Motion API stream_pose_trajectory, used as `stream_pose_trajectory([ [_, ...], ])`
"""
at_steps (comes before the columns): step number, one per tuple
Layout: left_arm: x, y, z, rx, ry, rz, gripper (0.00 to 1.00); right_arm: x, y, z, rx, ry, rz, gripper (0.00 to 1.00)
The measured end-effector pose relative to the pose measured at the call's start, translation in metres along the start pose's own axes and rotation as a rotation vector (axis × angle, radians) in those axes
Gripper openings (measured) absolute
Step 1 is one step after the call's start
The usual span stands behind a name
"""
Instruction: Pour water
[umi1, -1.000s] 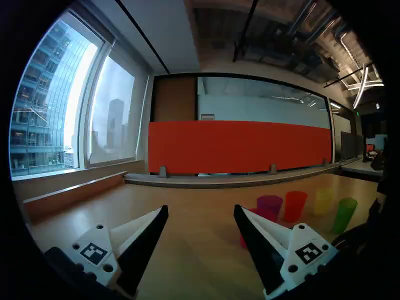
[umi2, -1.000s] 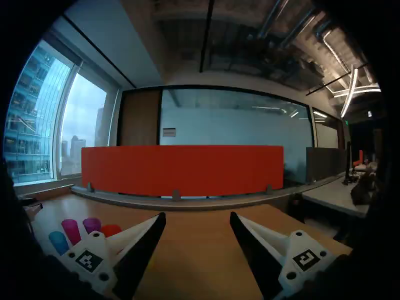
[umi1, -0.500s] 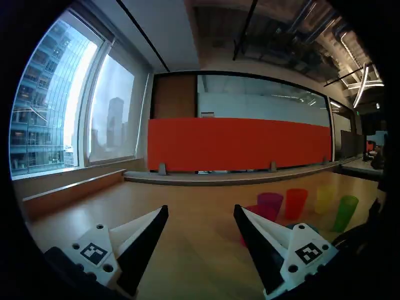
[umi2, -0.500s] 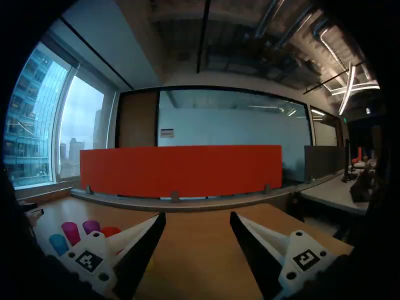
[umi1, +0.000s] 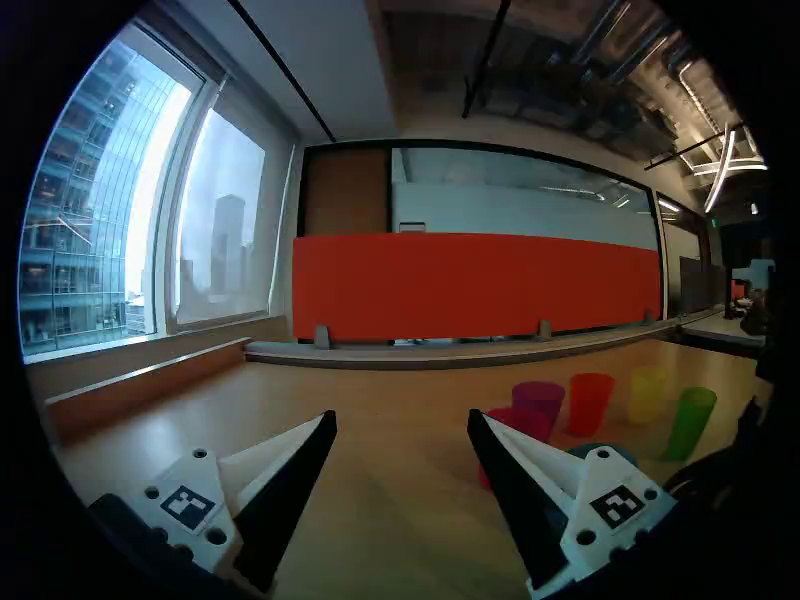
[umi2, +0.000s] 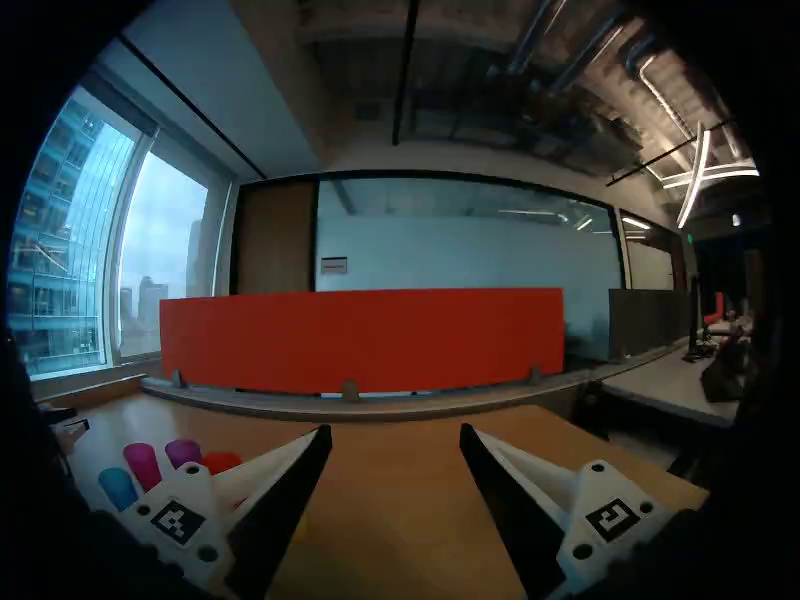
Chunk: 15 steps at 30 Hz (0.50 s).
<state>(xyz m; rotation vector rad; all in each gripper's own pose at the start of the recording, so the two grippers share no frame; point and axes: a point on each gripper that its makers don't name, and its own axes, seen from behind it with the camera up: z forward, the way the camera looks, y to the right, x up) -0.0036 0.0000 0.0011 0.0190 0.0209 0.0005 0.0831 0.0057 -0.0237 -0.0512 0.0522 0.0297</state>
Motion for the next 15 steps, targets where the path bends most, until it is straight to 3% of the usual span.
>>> stream_pose_trajectory([
  [15,0.001,0.000,0.000,0.001,-0.001,0.001,0.98,-0.004,-0.009,-0.005,0.032,0.031,-0.030,0.99],
])
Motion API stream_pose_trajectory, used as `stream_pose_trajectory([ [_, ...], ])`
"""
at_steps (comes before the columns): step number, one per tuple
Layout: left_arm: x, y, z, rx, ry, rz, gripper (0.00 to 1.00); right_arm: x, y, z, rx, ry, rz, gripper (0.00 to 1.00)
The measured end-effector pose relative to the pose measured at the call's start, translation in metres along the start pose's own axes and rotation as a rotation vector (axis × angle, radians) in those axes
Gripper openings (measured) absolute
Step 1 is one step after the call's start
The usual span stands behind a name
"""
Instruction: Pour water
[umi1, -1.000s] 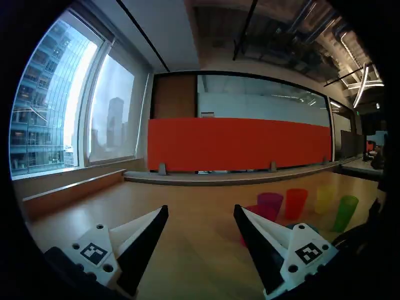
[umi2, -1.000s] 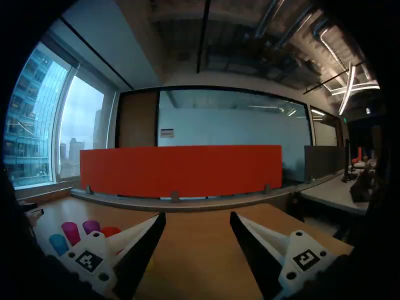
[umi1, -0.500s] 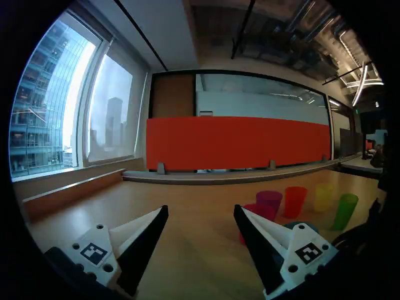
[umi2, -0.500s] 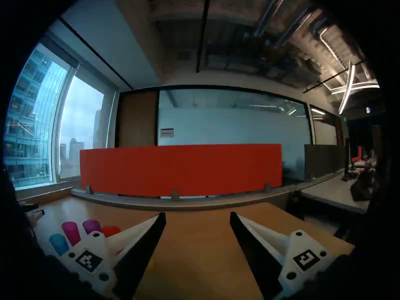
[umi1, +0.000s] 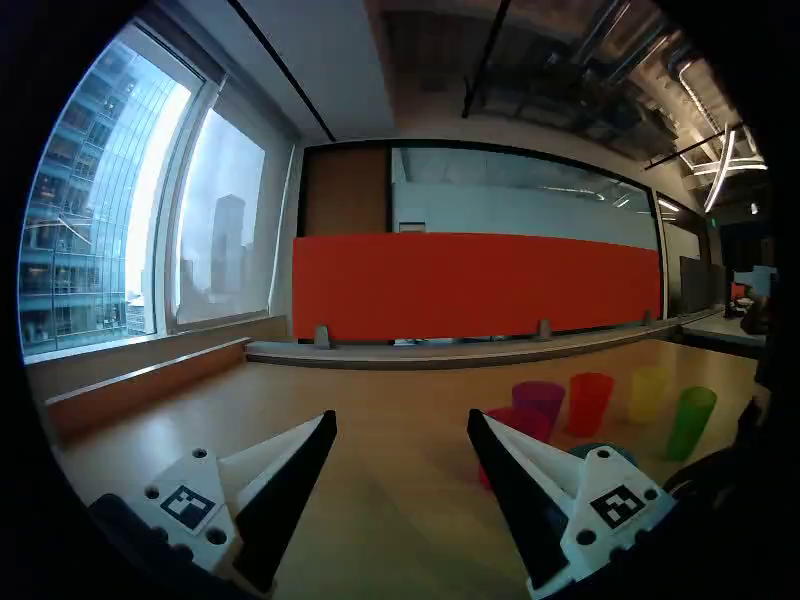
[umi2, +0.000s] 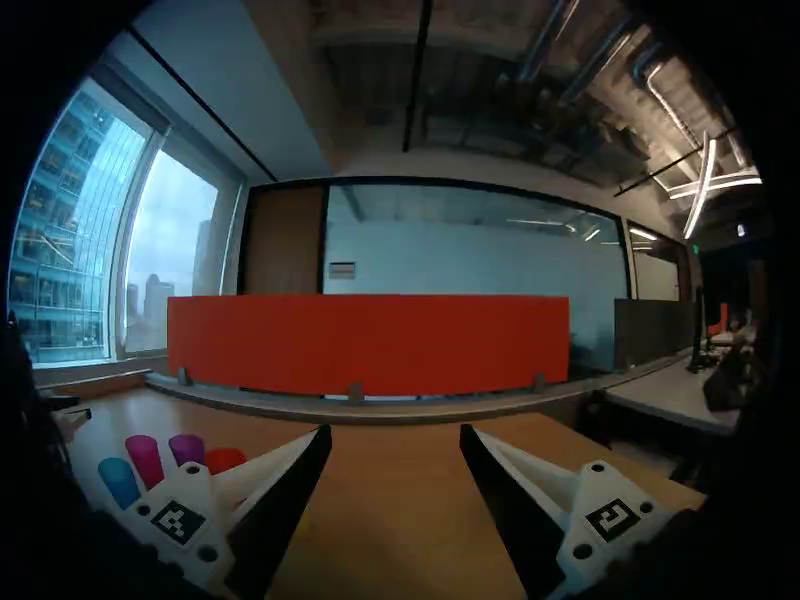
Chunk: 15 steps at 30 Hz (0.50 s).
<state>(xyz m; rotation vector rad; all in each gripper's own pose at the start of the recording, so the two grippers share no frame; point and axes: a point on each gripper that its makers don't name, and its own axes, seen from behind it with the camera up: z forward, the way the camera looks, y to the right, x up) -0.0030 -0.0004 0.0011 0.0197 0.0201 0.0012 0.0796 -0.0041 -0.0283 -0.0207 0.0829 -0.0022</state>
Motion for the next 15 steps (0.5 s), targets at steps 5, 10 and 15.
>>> stream_pose_trajectory([
  [5,0.000,0.000,0.000,0.000,0.000,0.000,0.97,-0.004,-0.005,0.000,0.010,0.019,-0.009,0.99],
  [10,0.000,0.000,0.000,0.000,0.000,0.001,0.97,-0.009,-0.008,0.003,0.009,0.030,-0.002,0.99],
  [15,0.000,0.000,0.000,0.000,0.000,0.000,0.97,-0.018,-0.012,0.006,0.015,0.034,0.014,0.99],
])
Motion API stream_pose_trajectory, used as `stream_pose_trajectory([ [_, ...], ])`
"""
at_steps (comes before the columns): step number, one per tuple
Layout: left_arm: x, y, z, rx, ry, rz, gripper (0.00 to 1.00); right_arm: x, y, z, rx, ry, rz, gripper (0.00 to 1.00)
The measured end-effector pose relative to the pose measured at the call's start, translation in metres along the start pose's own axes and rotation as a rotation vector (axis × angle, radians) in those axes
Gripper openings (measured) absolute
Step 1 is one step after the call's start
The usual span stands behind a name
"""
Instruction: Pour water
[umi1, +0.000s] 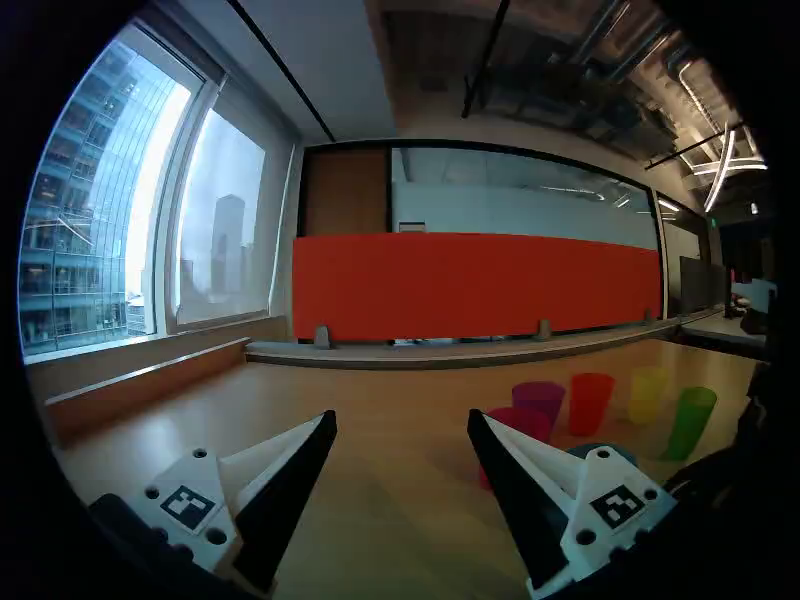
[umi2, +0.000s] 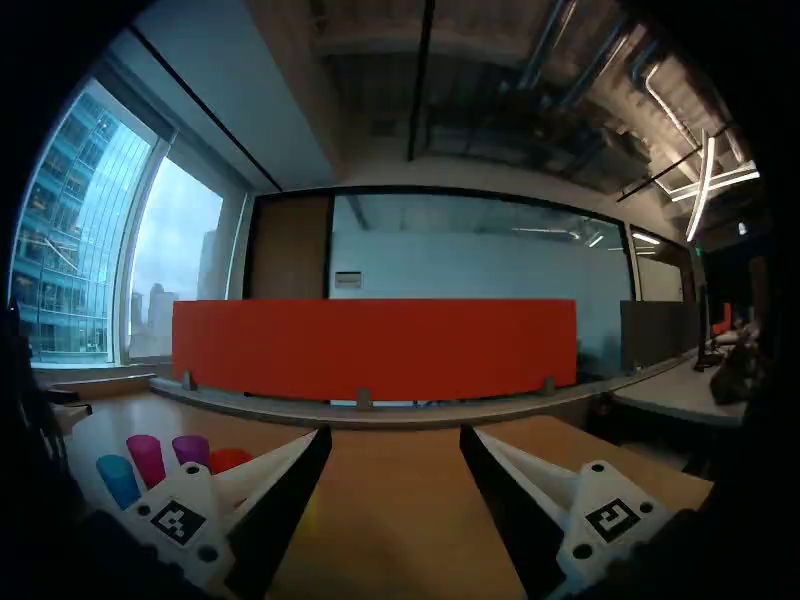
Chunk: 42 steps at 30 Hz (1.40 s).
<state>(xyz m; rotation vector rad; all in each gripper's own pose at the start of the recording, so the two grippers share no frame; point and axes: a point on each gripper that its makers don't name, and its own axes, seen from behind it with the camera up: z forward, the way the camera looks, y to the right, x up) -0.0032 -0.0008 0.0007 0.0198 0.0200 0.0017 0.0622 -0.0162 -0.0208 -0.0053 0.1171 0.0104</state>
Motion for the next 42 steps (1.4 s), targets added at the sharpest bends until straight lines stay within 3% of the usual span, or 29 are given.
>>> stream_pose_trajectory([
  [21,0.000,-0.001,0.000,0.000,0.000,0.000,0.97,-0.053,0.003,0.004,0.003,-0.044,-0.005,0.99],
  [42,0.000,-0.001,0.000,0.000,0.000,0.000,0.97,-0.075,0.009,0.011,-0.005,-0.086,-0.007,0.99],
])
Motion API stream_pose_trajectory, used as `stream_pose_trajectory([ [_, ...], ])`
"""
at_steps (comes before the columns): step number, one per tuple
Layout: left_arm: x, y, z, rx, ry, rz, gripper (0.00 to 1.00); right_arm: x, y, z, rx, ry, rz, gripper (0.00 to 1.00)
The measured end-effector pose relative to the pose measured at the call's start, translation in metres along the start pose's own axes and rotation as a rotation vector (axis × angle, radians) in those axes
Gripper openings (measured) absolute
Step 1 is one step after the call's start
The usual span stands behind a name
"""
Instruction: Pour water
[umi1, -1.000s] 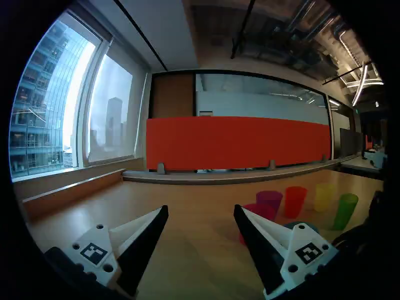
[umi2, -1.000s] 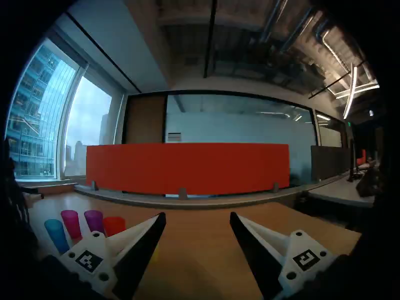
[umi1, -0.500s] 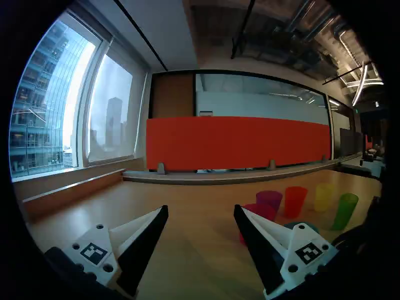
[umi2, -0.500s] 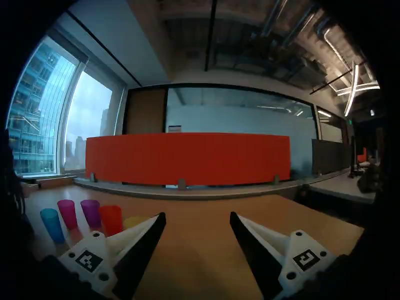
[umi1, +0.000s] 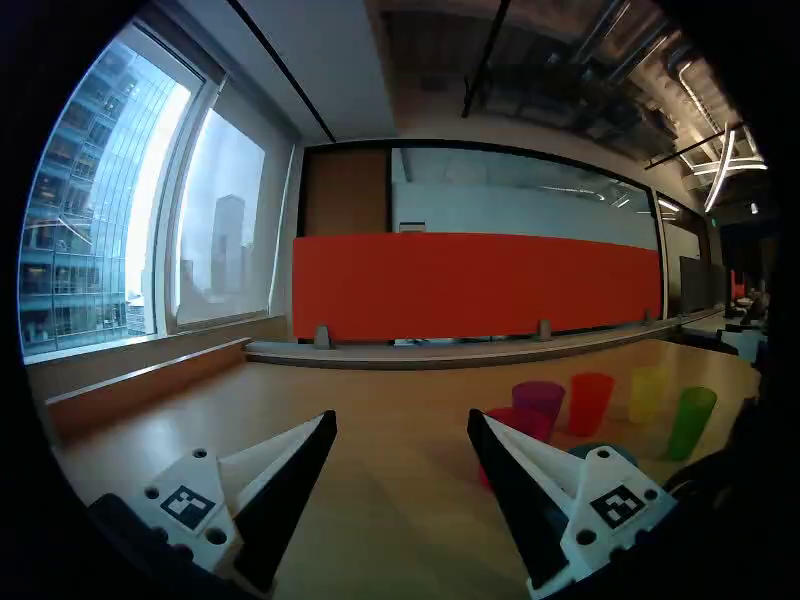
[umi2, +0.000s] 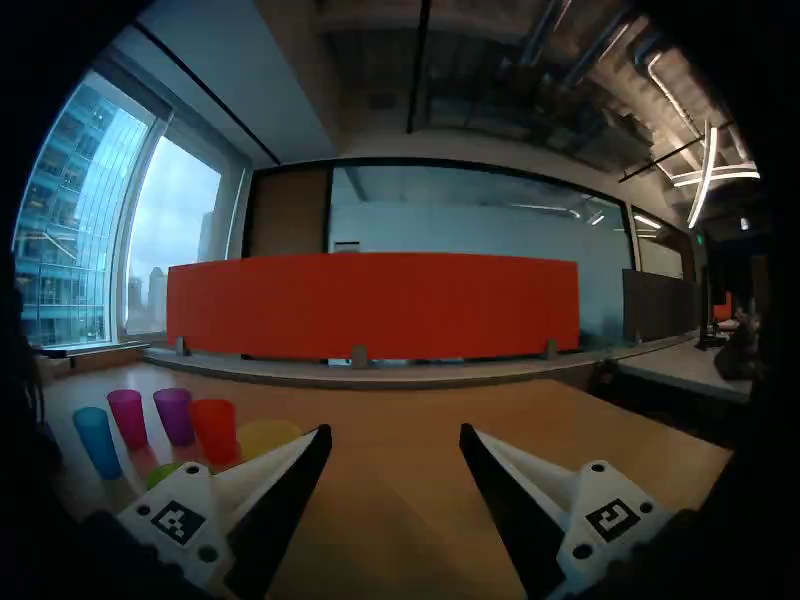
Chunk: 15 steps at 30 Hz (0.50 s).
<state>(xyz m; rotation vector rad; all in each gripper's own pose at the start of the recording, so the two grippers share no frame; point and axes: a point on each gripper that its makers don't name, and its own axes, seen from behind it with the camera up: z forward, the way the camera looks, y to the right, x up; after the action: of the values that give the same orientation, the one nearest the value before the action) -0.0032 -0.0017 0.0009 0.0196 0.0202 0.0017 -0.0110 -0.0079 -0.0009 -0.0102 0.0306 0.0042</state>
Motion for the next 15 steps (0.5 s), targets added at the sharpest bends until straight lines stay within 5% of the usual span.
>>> stream_pose_trajectory([
  [15,-0.0001,-0.0001,-0.0003,0.000,0.000,0.000,0.97,-0.0043,0.0008,0.0014,0.002,-0.012,0.001,0.99],
])
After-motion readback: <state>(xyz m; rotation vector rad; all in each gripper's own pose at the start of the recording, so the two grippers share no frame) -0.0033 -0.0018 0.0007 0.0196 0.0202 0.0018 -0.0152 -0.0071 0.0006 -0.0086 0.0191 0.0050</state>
